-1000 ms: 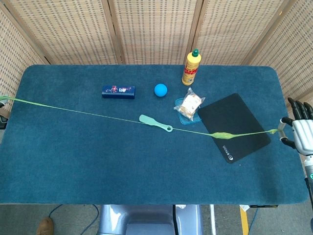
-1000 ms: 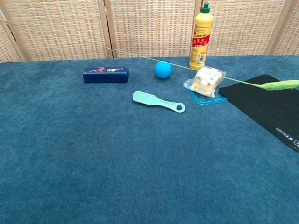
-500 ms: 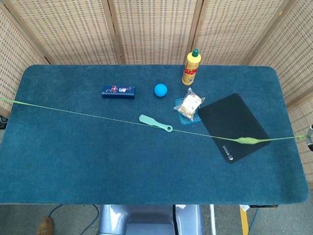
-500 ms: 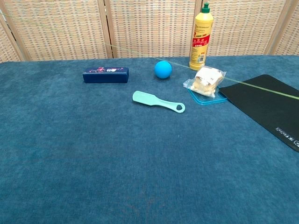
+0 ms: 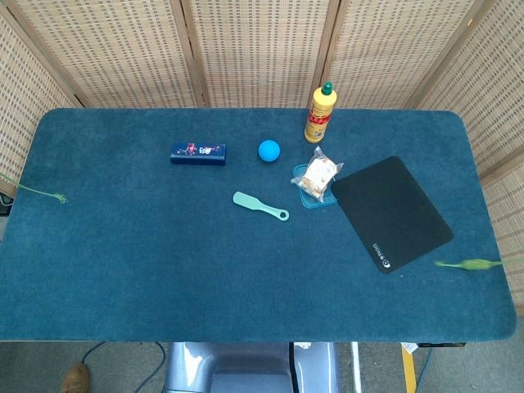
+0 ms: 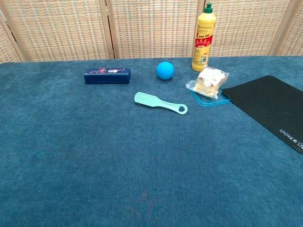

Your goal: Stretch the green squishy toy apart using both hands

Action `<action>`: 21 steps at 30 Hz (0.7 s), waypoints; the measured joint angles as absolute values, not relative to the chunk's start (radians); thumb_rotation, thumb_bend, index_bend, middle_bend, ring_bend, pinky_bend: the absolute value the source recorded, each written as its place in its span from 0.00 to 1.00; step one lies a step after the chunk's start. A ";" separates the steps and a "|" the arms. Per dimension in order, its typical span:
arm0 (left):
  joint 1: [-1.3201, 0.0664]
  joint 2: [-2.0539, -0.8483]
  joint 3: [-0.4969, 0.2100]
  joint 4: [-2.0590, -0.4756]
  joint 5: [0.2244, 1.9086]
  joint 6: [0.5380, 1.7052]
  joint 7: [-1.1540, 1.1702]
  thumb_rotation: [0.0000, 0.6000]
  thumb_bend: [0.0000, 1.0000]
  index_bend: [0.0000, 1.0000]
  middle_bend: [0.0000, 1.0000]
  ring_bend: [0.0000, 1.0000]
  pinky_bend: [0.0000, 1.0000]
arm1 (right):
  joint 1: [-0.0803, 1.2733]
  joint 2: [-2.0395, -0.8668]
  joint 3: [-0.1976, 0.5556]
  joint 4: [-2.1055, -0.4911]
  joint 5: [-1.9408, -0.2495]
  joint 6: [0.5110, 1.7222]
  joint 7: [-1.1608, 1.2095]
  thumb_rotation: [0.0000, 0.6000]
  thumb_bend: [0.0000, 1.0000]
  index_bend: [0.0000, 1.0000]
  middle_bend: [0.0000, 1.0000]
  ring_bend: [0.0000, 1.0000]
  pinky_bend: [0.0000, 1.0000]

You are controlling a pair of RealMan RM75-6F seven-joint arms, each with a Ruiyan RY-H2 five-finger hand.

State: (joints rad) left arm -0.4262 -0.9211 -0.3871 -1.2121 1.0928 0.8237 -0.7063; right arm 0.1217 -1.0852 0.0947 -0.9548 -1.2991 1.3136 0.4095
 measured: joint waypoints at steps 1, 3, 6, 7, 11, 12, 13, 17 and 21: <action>-0.427 -0.922 -0.387 -1.210 1.090 0.823 -0.705 1.00 0.41 0.79 0.00 0.00 0.00 | 0.109 -1.088 0.090 -0.935 -1.302 1.320 0.423 1.00 0.58 0.79 0.03 0.00 0.00; -0.429 -0.923 -0.388 -1.206 1.083 0.822 -0.703 1.00 0.41 0.79 0.00 0.00 0.00 | 0.082 -1.099 0.079 -0.883 -1.310 1.335 0.465 1.00 0.58 0.79 0.04 0.00 0.00; -0.432 -0.928 -0.390 -1.204 1.074 0.819 -0.702 1.00 0.41 0.79 0.00 0.00 0.00 | 0.047 -1.122 0.068 -0.799 -1.323 1.359 0.528 1.00 0.58 0.79 0.04 0.00 0.00; -0.432 -0.929 -0.390 -1.204 1.073 0.819 -0.702 1.00 0.41 0.79 0.00 0.00 0.00 | 0.039 -1.131 0.066 -0.776 -1.328 1.367 0.546 1.00 0.58 0.79 0.04 0.00 0.00; -0.435 -0.937 -0.384 -1.222 1.082 0.823 -0.694 1.00 0.41 0.79 0.00 0.00 0.00 | 0.027 -1.160 0.062 -0.715 -1.372 1.417 0.599 1.00 0.58 0.79 0.04 0.00 0.00; -0.435 -0.939 -0.381 -1.230 1.087 0.826 -0.692 1.00 0.41 0.79 0.00 0.00 0.00 | 0.031 -1.160 0.063 -0.717 -1.383 1.429 0.601 1.00 0.58 0.79 0.04 0.00 0.00; -0.435 -0.941 -0.379 -1.239 1.093 0.830 -0.688 1.00 0.41 0.79 0.00 0.00 0.00 | 0.038 -1.158 0.064 -0.723 -1.392 1.441 0.600 1.00 0.58 0.79 0.04 0.00 0.00; -0.435 -0.950 -0.368 -1.281 1.111 0.850 -0.669 1.00 0.41 0.79 0.00 0.00 0.00 | 0.079 -1.126 0.077 -0.811 -1.426 1.461 0.577 1.00 0.58 0.79 0.04 0.00 0.00; -0.436 -0.955 -0.357 -1.319 1.134 0.869 -0.648 1.00 0.41 0.79 0.00 0.00 0.00 | 0.138 -1.069 0.097 -0.959 -1.453 1.454 0.515 1.00 0.58 0.79 0.04 0.00 0.00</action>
State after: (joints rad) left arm -0.4357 -0.9552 -0.3574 -1.3190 1.1335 0.8691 -0.6480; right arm 0.1378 -1.0694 0.0971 -0.9589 -1.4528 1.4536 0.5154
